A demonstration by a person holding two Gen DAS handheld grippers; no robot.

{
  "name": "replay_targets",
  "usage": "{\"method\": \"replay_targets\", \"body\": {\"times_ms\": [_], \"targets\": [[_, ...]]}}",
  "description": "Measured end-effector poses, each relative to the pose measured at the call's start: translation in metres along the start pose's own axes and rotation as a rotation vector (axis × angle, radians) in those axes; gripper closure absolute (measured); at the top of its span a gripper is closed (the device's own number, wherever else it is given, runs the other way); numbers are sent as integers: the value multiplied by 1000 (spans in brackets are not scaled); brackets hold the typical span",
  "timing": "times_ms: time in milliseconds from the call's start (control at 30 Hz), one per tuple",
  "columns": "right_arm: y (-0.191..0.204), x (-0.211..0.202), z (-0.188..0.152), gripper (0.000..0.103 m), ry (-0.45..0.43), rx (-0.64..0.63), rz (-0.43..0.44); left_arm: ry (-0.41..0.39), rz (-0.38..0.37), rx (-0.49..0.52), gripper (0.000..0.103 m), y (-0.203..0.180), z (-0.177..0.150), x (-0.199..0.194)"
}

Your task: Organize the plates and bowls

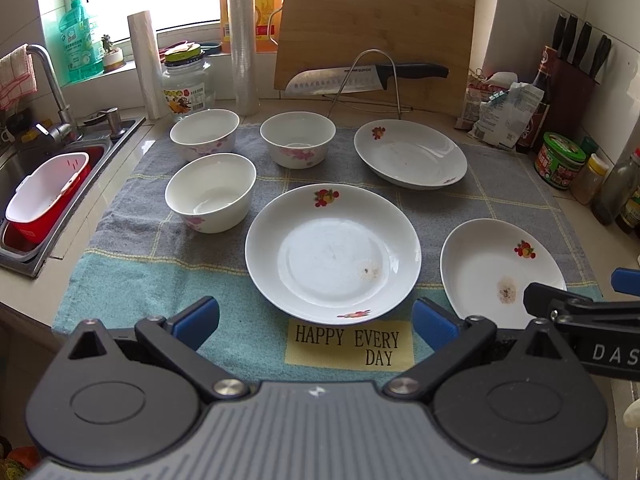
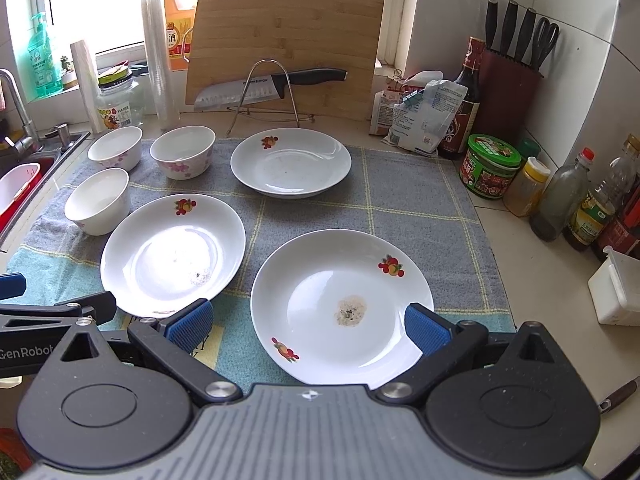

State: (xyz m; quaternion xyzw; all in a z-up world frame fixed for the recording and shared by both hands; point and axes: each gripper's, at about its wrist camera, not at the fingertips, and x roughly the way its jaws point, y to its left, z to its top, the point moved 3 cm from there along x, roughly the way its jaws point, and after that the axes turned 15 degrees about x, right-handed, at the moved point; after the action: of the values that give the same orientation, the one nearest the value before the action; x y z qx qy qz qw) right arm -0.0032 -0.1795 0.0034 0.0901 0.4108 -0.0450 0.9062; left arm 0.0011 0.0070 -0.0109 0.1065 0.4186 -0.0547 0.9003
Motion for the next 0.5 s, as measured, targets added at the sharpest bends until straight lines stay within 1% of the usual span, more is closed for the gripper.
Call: {"method": "replay_targets", "body": {"times_ms": [500], "targets": [[-1,-4,0,0,-17,-10,8,-1,-1,-11,1,-1,0,-1]]}}
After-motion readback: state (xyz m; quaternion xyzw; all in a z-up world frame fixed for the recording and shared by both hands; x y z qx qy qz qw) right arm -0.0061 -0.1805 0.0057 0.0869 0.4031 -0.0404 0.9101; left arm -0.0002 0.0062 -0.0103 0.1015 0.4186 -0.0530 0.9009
